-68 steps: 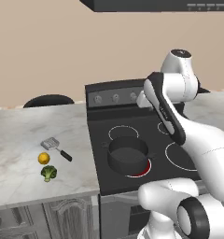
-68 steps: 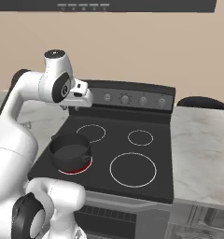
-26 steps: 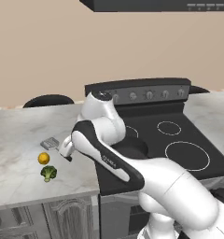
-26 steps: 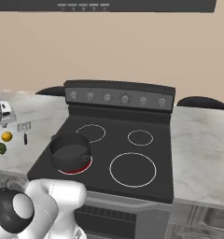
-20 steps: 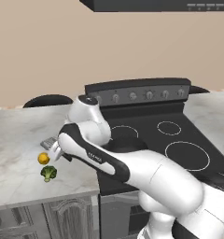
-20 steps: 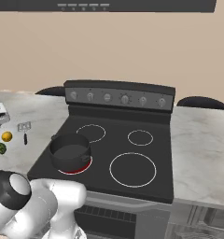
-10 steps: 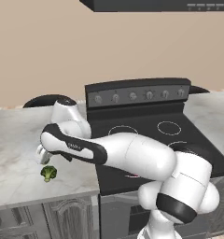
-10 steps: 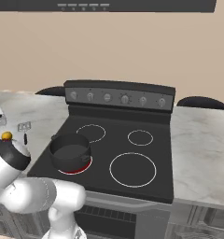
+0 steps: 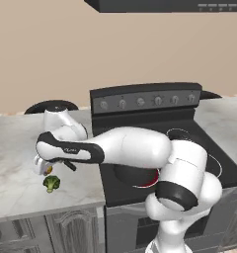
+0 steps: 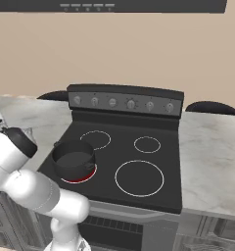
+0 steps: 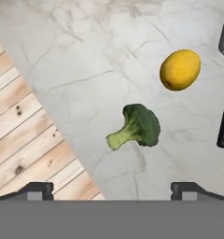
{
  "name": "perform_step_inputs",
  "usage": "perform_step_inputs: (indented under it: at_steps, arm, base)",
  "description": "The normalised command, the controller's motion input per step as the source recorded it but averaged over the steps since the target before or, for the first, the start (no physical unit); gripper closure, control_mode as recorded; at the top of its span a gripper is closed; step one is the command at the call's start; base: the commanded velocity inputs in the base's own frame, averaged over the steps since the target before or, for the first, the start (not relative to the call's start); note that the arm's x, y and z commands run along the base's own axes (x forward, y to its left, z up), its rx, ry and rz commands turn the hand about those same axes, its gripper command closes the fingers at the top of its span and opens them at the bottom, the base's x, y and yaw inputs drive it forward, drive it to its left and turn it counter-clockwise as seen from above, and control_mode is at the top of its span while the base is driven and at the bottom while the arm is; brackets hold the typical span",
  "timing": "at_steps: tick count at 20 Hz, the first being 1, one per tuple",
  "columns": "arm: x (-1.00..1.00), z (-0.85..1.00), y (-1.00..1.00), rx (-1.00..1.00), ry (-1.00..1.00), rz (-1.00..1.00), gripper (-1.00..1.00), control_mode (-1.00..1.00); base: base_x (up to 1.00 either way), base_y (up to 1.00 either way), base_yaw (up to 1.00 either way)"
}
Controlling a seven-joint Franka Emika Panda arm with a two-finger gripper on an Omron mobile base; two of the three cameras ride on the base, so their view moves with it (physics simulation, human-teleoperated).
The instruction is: Put the broccoli and lemon in the pot. Retrieve the spatula and lightly stir the vegetables in the pot.
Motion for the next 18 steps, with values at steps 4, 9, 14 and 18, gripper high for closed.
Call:
perform_step_inputs:
  at_steps: [4,9,14,18]
  arm:
    - [0.04,-0.32,0.00,-0.18,-0.02,-0.08,-1.00,-1.00]
    - [0.10,-0.28,0.00,-0.03,-0.06,-0.10,-1.00,-1.00]
    - [0.18,-0.23,0.00,0.00,-0.07,-0.12,-1.00,-1.00]
    - [0.13,-0.24,0.00,0.00,-0.09,-0.13,-1.00,-1.00]
  base:
    - [0.00,0.00,0.00]
    - [0.00,0.00,0.00]
    - [0.00,0.00,0.00]
    - [0.00,0.00,0.00]
